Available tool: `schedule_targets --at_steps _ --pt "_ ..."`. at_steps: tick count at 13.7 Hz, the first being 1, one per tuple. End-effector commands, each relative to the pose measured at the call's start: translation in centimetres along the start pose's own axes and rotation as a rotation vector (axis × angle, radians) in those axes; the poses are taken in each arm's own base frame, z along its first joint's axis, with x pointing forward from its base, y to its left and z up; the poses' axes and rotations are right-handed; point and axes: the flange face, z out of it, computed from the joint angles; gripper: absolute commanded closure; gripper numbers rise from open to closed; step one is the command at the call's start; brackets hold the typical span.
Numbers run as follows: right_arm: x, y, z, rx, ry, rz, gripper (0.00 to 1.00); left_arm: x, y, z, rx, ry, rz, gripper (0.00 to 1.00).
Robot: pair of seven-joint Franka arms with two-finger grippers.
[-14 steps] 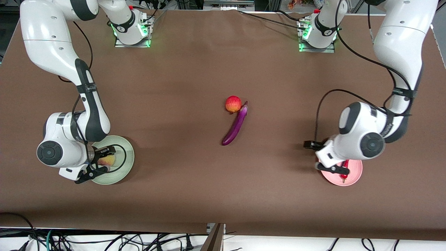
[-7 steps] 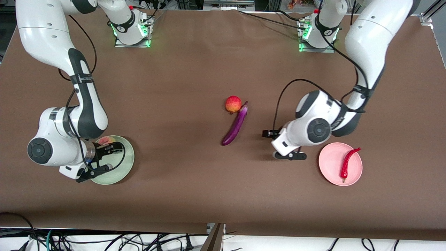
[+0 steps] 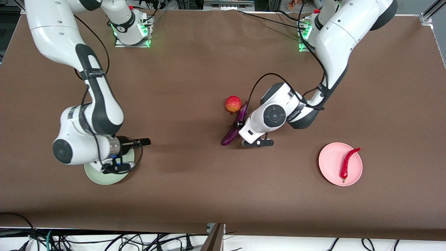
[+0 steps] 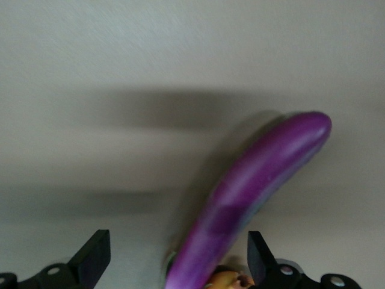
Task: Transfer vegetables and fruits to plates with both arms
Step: 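Grasp the purple eggplant with the left gripper while the right gripper reaches the apple, then lower the eggplant onto the pink plate while the right gripper grasps the apple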
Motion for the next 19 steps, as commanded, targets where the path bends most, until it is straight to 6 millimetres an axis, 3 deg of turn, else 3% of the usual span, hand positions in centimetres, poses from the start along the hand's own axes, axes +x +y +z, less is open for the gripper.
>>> schedule_targets --at_steps 1,4,5,6,7,8,9,11,13,16,18,19 --pt "-0.3 -3.1 0.6 0.014 -0.008 0.058 0.01 -0.7 2.0 1.8 0.026 0.032 -0.013 0.0" --pt "-0.9 -7.5 2.1 -0.002 -0.022 0.084 0.01 -0.4 2.5 5.0 0.069 0.099 0.01 0.0" --pt "-1.1 -8.8 2.6 -0.009 -0.027 0.074 0.01 0.1 2.1 5.6 0.074 0.116 0.016 0.11" --pt "-1.3 -9.6 2.9 -0.013 -0.032 0.066 0.01 0.6 2.2 5.8 0.06 0.131 0.031 0.34" --pt "-1.4 -9.7 3.2 -0.014 -0.035 0.064 0.01 1.1 2.2 6.0 0.058 0.134 0.06 0.65" --pt "-1.5 -10.3 3.3 -0.015 -0.037 0.077 0.01 1.4 2.1 5.8 0.058 0.139 0.102 0.88" --pt "-1.7 -11.2 3.5 -0.019 -0.038 0.107 0.01 2.0 1.5 5.2 0.059 0.145 0.139 1.0" --pt "-2.1 -14.0 4.4 -0.028 -0.022 0.136 0.01 4.7 -2.0 1.6 0.068 0.169 0.18 1.0" --pt "-2.9 -17.9 5.4 -0.035 0.0 0.166 0.01 7.2 -7.3 -2.5 0.058 0.126 0.244 1.0" --pt "-5.2 -26.0 8.1 -0.044 0.063 0.212 0.01 9.2 -15.5 -9.8 0.039 0.081 0.199 1.0" --pt "-6.7 -30.5 9.8 -0.024 0.118 0.23 0.01 9.5 -19.9 -12.6 0.071 0.046 0.233 1.0" --pt "-7.5 -32.2 10.8 -0.03 0.131 0.239 0.01 10.2 -22.6 -12.9 0.072 0.035 0.262 1.0"
